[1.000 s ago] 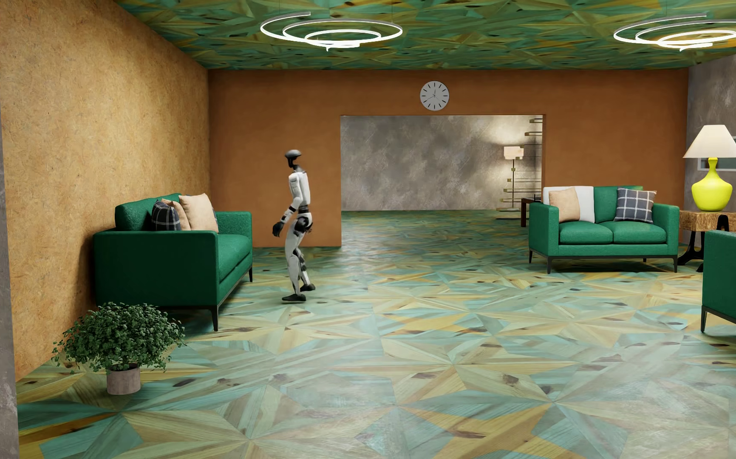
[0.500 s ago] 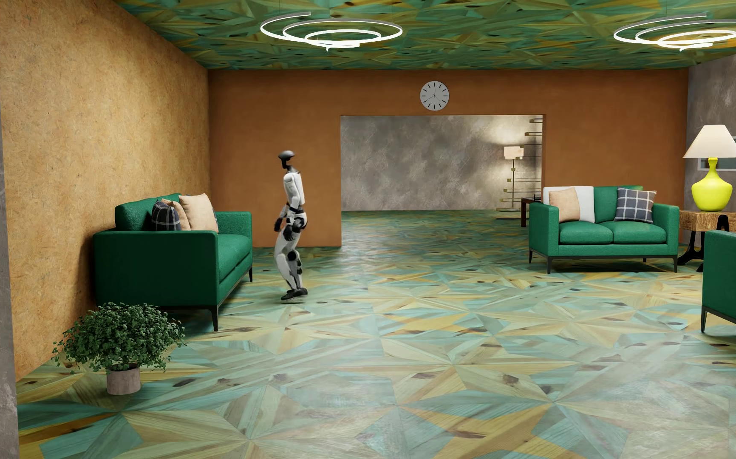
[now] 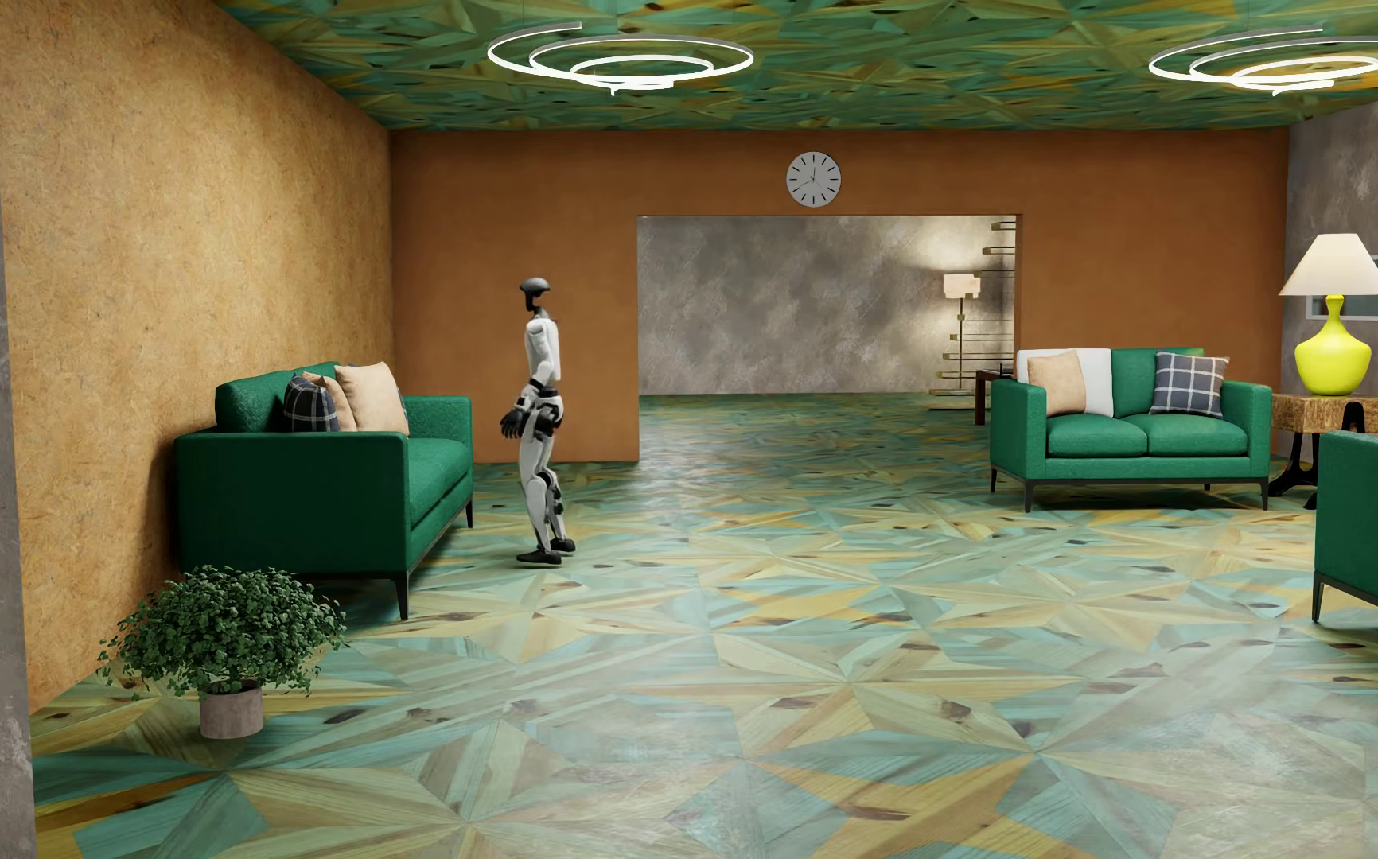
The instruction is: Walk to the sofa
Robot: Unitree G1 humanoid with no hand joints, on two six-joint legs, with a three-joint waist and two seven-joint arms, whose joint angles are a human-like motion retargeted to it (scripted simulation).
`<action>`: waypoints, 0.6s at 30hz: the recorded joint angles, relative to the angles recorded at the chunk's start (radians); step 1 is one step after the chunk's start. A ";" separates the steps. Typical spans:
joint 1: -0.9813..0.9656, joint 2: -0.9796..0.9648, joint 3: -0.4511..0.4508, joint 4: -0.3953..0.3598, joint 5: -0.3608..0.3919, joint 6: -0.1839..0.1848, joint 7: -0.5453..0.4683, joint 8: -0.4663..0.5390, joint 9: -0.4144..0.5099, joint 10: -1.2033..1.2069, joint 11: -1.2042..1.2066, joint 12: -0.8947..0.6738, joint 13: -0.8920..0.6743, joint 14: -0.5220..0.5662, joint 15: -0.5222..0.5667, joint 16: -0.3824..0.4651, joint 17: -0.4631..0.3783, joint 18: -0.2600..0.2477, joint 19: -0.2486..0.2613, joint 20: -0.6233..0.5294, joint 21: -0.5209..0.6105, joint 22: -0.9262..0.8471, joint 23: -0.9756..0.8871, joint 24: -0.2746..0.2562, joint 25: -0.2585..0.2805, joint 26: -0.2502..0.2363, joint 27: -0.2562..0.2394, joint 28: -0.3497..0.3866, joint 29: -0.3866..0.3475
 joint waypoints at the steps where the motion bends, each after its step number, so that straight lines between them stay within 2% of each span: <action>1: 0.009 0.008 0.000 -0.005 -0.004 -0.002 0.004 0.003 -0.003 -0.008 -0.009 -0.004 0.025 0.000 0.002 0.002 0.008 0.004 0.005 -0.006 0.025 -0.018 0.018 -0.009 -0.001 -0.007 -0.003 0.000 0.020; 2: 0.013 0.013 -0.001 -0.009 -0.006 -0.005 0.009 0.007 -0.006 -0.009 -0.017 -0.007 0.062 -0.002 0.004 0.007 0.019 0.009 0.009 -0.013 -0.010 -0.026 0.012 -0.011 0.043 -0.019 0.001 -0.008 -0.021; 3: 0.015 0.016 -0.002 -0.011 -0.007 -0.007 0.015 0.014 -0.008 -0.006 -0.024 -0.012 0.102 -0.007 0.006 0.008 0.035 0.014 0.014 -0.019 -0.086 -0.025 -0.010 -0.009 0.115 -0.019 0.000 -0.015 -0.108; 4: 0.014 0.016 -0.004 -0.012 -0.007 -0.009 0.023 0.022 -0.010 -0.001 -0.030 -0.017 0.136 -0.012 0.009 0.005 0.042 0.018 0.017 -0.022 -0.122 -0.018 -0.031 -0.009 0.153 -0.016 -0.004 -0.020 -0.162; 5: 0.015 0.015 -0.007 -0.011 -0.006 -0.010 0.034 0.032 -0.011 0.003 -0.034 -0.020 0.156 -0.016 0.011 -0.001 0.038 0.021 0.021 -0.024 -0.130 -0.005 -0.050 -0.009 0.166 -0.011 -0.009 -0.020 -0.174; 7: 0.021 0.005 -0.014 -0.007 -0.002 -0.014 0.062 0.061 -0.012 0.001 -0.034 -0.022 0.162 -0.022 0.015 -0.014 0.015 0.028 0.026 -0.039 -0.107 0.039 -0.076 0.005 0.158 0.008 -0.010 -0.030 -0.132; 10: 0.031 -0.013 -0.020 0.004 0.011 -0.020 0.107 0.109 -0.012 0.000 -0.031 -0.029 0.107 -0.033 0.022 -0.030 -0.022 0.035 0.031 -0.078 -0.033 0.111 -0.072 0.040 0.089 0.048 0.008 -0.078 -0.051; 12: 0.033 -0.019 -0.019 0.014 0.022 -0.022 0.131 0.134 -0.011 0.010 -0.032 -0.029 0.072 -0.043 0.025 -0.034 -0.030 0.038 0.033 -0.094 -0.011 0.145 -0.068 0.057 0.058 0.067 0.017 -0.105 -0.023; 14: 0.035 -0.022 -0.017 0.023 0.031 -0.025 0.147 0.151 -0.009 0.020 -0.036 -0.028 0.054 -0.050 0.028 -0.039 -0.028 0.039 0.034 -0.094 -0.020 0.159 -0.082 0.062 0.052 0.076 0.019 -0.110 -0.032; 18: 0.039 -0.027 -0.010 0.032 0.041 -0.028 0.164 0.167 -0.009 0.022 -0.035 -0.016 0.044 -0.057 0.027 -0.031 -0.019 0.041 0.034 -0.088 -0.022 0.157 -0.108 0.066 0.055 0.064 -0.007 -0.098 -0.059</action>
